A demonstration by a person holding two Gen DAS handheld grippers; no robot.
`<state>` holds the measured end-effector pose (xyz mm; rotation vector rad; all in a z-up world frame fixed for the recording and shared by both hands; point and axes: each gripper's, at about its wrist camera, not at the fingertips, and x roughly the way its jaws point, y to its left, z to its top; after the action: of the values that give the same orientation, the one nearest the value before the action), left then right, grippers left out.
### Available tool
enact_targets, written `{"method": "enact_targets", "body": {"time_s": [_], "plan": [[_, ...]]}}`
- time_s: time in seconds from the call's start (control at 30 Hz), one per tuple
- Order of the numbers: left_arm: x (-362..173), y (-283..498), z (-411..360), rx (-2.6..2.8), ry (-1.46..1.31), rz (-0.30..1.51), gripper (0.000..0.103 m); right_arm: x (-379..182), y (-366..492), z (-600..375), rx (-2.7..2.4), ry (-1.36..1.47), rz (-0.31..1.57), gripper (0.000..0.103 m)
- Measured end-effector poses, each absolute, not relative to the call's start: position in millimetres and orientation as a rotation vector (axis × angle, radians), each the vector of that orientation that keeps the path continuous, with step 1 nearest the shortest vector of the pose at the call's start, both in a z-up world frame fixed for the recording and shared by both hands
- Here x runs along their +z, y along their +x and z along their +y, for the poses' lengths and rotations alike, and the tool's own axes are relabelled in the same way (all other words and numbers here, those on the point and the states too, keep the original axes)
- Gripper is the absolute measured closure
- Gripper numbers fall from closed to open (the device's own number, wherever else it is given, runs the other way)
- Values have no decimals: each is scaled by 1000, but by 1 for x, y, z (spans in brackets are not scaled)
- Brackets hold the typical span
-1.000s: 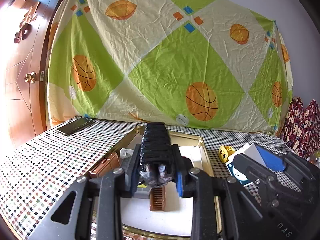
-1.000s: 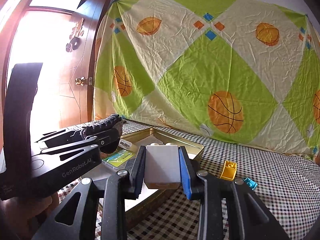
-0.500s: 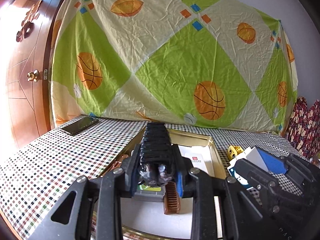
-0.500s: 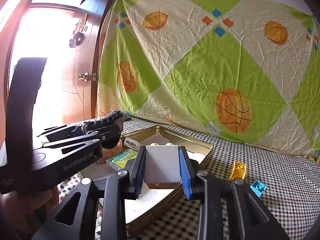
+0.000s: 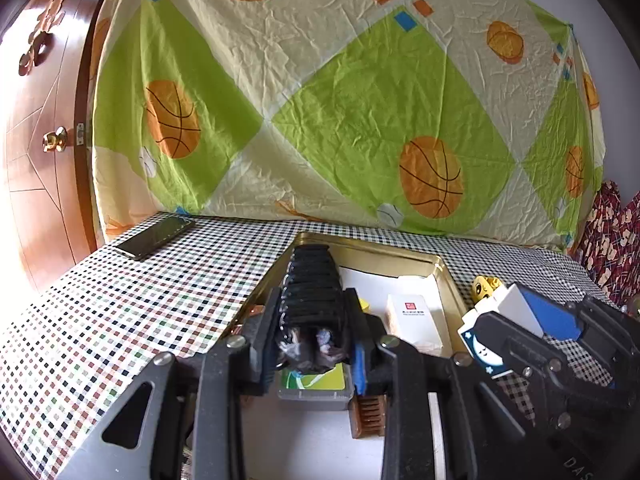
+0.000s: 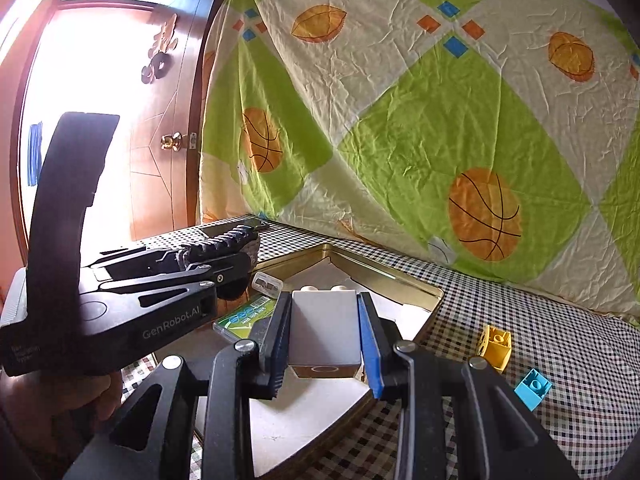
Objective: Organize rigid objects
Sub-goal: 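Lower and release the car into the tin with the left tool while the right tool releases the white cube, then grasp the yellow toy brick with the left tool while the right tool grasps the blue cube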
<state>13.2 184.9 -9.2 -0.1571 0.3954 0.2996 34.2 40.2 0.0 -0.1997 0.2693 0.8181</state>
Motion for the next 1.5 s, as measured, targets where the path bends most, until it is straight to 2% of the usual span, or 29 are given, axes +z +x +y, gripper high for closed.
{"method": "enact_targets", "body": {"time_s": [0.43, 0.5, 0.53, 0.57, 0.6, 0.67, 0.77, 0.9, 0.97, 1.2, 1.5], "plan": [[-13, 46, 194, 288, -126, 530, 74, -5, 88, 73, 844, -209, 446, 69], [-12, 47, 194, 302, -114, 525, 73, -5, 91, 75, 843, -204, 454, 66], [-11, 48, 194, 307, -109, 527, 71, -5, 92, 74, 841, -197, 452, 58], [-10, 48, 194, 311, -107, 526, 61, -4, 93, 72, 838, -188, 446, 48], [-9, 47, 194, 330, -104, 522, 50, -3, 93, 69, 822, -178, 437, 46], [-6, 45, 195, 347, -105, 503, 33, -1, 94, 58, 811, -154, 424, 34], [-4, 41, 189, 346, -100, 486, 26, 1, 96, 36, 780, -132, 409, 33], [-1, 38, 172, 334, -80, 457, 8, 1, 105, -4, 706, -129, 390, 32], [2, 37, 163, 324, -74, 439, 4, -1, 115, -27, 653, -128, 390, 28], [14, 47, 126, 258, -70, 416, 1, -9, 153, -94, 527, -79, 435, 28], [11, 86, 58, 179, 12, 473, 1, -31, 179, -102, 585, -99, 584, 28]]}}
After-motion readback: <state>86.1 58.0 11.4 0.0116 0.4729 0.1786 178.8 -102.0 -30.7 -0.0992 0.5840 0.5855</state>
